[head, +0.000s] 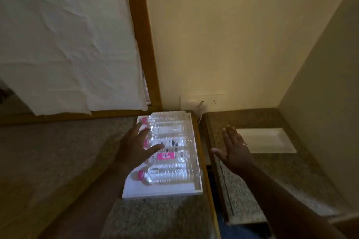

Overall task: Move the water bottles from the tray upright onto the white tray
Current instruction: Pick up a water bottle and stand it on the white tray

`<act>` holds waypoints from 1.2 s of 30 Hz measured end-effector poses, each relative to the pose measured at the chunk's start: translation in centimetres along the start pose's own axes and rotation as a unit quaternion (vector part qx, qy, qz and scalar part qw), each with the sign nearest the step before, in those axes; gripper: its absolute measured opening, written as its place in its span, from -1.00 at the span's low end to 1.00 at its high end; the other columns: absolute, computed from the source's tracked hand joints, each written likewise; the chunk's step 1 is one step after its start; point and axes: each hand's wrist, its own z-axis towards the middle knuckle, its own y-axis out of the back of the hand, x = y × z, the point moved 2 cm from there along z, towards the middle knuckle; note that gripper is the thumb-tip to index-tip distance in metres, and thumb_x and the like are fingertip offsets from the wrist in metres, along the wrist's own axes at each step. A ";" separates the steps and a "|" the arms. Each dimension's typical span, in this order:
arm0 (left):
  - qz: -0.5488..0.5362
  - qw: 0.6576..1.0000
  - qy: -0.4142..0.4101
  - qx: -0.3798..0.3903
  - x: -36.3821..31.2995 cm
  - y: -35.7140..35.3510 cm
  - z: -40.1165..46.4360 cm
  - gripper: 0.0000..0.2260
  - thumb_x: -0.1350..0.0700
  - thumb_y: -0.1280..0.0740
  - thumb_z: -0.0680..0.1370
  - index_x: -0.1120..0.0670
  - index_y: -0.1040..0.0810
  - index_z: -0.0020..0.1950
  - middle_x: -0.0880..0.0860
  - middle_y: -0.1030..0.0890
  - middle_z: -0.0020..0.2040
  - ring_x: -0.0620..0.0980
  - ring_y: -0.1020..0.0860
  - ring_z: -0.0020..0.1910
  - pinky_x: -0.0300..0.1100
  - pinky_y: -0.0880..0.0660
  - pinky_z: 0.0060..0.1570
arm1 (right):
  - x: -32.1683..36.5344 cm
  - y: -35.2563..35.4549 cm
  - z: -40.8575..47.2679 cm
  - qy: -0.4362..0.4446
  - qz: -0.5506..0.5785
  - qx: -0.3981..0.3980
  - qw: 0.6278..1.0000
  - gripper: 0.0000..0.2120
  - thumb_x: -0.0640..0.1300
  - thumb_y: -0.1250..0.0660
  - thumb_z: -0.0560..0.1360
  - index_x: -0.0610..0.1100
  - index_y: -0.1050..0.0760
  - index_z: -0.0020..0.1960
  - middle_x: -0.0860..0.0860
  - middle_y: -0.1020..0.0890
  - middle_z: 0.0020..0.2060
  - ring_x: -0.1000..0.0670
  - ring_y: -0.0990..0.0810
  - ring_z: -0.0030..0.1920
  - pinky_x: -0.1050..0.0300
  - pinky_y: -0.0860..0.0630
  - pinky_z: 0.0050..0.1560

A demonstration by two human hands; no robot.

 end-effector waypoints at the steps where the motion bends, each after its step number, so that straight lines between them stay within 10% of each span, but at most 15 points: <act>1: -0.002 1.000 0.004 -0.001 0.3 -0.8 -0.7 -0.15 -0.58 -0.18 0.30 -0.01 -0.50 0.35 0.07 -0.43 0.45 0.09 -0.42 0.38 0.03 -0.41 0.31 | -0.4 -0.9 -1.0 -0.003 0.001 0.014 1.000 -0.16 0.42 0.04 0.56 -0.21 -0.09 0.56 -0.22 -0.13 0.55 -0.15 -0.04 0.54 -0.13 -0.02 0.39; 5: -0.032 0.999 0.004 0.021 1.2 -3.2 -4.0 -0.23 -0.56 -0.31 0.21 0.03 -0.60 0.10 -0.02 -0.57 0.06 -0.06 -0.55 0.00 -0.23 -0.44 -0.06 | -2.0 -3.4 -4.1 -0.032 -0.017 0.056 0.998 -0.10 0.46 0.15 0.52 -0.21 -0.12 0.56 -0.22 -0.14 0.55 -0.19 -0.07 0.55 -0.15 -0.05 0.44; 13: -0.056 0.985 0.073 0.147 2.1 -6.8 -6.5 -0.25 -0.21 -0.57 0.23 -0.12 -0.38 0.35 -0.03 -0.57 0.28 -0.02 -0.57 0.02 -0.22 -0.53 -0.07 | -4.4 -7.6 -7.2 -0.055 -0.043 0.145 0.987 -0.01 0.51 0.32 0.43 -0.18 0.00 0.59 -0.20 -0.02 0.58 -0.20 0.05 0.56 -0.15 0.07 0.48; 18: 0.031 0.976 0.041 0.209 1.7 -5.1 -5.0 -0.24 -0.32 -0.49 0.24 -0.09 -0.43 0.37 -0.02 -0.64 0.22 -0.08 -0.58 0.01 -0.30 -0.45 -0.13 | -5.5 -9.0 -7.7 -0.054 -0.050 0.157 0.985 0.00 0.51 0.35 0.41 -0.16 0.01 0.59 -0.19 0.04 0.58 -0.18 0.10 0.56 -0.09 0.18 0.47; 26: -0.006 0.985 -0.104 0.134 -4.2 0.1 -2.1 -0.27 -0.28 -0.56 0.23 0.00 -0.54 0.31 -0.07 -0.53 0.20 -0.08 -0.49 0.14 -0.40 -0.34 0.04 | -5.8 -9.2 -7.7 -0.057 -0.036 0.158 0.985 0.02 0.53 0.40 0.40 -0.15 0.00 0.59 -0.17 0.02 0.58 -0.14 0.12 0.56 -0.11 0.14 0.50; 31: -0.198 0.975 -0.085 0.055 -7.0 -0.7 -3.0 -0.36 -0.18 -0.61 0.19 -0.20 -0.49 0.23 -0.35 -0.53 0.07 -0.26 -0.55 0.13 -0.59 -0.36 -0.02 | -5.7 -8.9 -7.6 -0.054 -0.029 0.149 0.987 0.06 0.54 0.43 0.36 -0.15 -0.03 0.58 -0.16 0.00 0.58 -0.14 0.09 0.57 -0.06 0.17 0.49; 36: -0.343 0.939 0.015 -0.014 -8.4 -3.2 -3.8 -0.27 -0.19 -0.64 0.12 -0.20 -0.50 0.25 -0.19 -0.64 0.15 -0.23 -0.57 0.17 -0.27 -0.53 0.09 | -5.8 -8.8 -7.7 -0.051 -0.026 0.143 0.988 0.02 0.52 0.38 0.38 -0.13 -0.01 0.59 -0.14 0.03 0.58 -0.13 0.11 0.57 -0.05 0.17 0.49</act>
